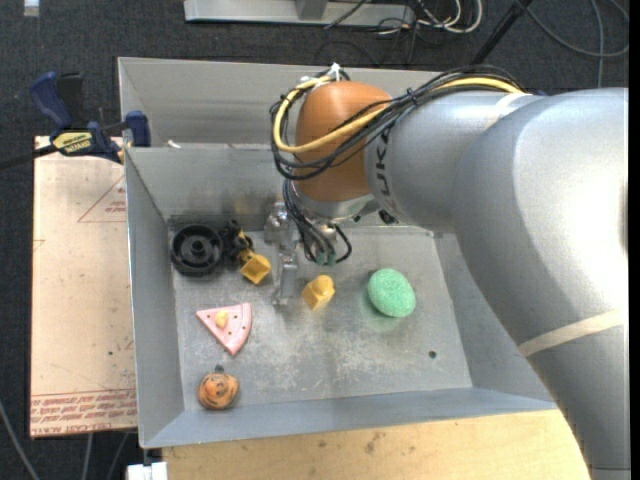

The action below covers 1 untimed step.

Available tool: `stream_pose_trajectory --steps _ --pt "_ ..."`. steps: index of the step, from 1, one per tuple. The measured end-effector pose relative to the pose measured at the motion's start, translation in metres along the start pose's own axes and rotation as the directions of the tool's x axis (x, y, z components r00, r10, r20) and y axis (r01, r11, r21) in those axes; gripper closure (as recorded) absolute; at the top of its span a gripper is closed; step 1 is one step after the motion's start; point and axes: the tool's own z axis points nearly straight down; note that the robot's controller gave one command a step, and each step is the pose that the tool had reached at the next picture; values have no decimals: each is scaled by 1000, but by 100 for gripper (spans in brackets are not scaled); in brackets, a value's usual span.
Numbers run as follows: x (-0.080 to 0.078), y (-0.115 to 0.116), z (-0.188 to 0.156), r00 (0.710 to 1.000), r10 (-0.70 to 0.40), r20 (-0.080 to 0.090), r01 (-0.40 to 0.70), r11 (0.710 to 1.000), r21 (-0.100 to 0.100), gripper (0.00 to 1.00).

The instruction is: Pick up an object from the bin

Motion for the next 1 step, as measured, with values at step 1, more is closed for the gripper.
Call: stream_pose_trajectory --steps 1 --pt "0 0 0 1000 0 0 0 1000 0 0"
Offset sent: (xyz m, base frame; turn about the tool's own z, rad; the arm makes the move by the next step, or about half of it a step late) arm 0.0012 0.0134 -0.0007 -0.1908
